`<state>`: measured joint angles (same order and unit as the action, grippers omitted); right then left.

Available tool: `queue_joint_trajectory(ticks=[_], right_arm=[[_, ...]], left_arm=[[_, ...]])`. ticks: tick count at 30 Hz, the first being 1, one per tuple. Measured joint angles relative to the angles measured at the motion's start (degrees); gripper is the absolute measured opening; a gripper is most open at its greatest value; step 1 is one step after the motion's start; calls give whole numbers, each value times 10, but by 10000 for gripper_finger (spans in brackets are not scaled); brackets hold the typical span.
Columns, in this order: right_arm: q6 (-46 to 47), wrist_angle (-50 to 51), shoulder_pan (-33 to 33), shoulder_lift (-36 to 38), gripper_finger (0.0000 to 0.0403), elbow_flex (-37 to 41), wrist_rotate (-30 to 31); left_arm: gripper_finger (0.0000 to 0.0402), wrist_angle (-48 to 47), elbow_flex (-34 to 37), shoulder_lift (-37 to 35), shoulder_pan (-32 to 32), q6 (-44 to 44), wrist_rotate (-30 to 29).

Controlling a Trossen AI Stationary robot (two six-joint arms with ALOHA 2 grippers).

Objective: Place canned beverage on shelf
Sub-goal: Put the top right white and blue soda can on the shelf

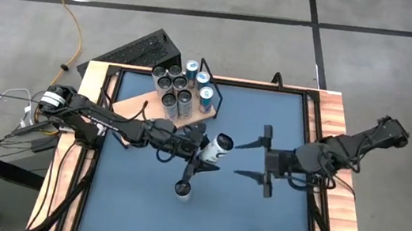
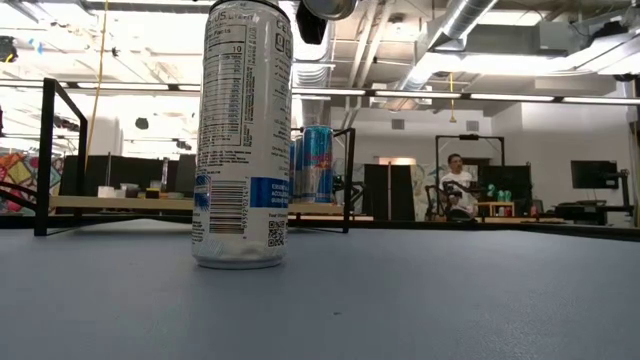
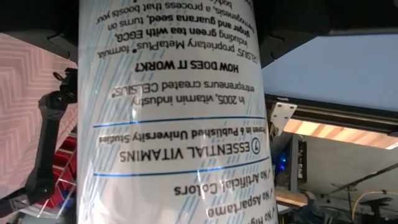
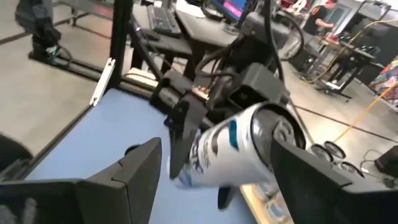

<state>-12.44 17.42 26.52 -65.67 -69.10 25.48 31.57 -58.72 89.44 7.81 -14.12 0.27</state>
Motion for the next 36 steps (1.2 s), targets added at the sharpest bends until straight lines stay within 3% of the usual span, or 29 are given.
queue_joint_trajectory(ticks=[6,15,19,24,30,36], right_arm=[[13,52,-5,36,291,0,-1],[58,134,-12,78,291,8,4],[55,65,-35,123,291,89,4],[71,-116,-73,202,291,229,3],[110,-243,-91,231,291,306,-13],[98,-264,-89,208,291,307,-16]], left_arm=[[243,-23,0,-36,-1,29,-14],[243,-91,-1,-95,7,114,-101],[243,-107,-1,-111,16,145,-117],[243,-118,-1,-117,26,157,-114],[243,-126,2,-116,28,198,-67],[243,62,99,-116,6,210,-13]])
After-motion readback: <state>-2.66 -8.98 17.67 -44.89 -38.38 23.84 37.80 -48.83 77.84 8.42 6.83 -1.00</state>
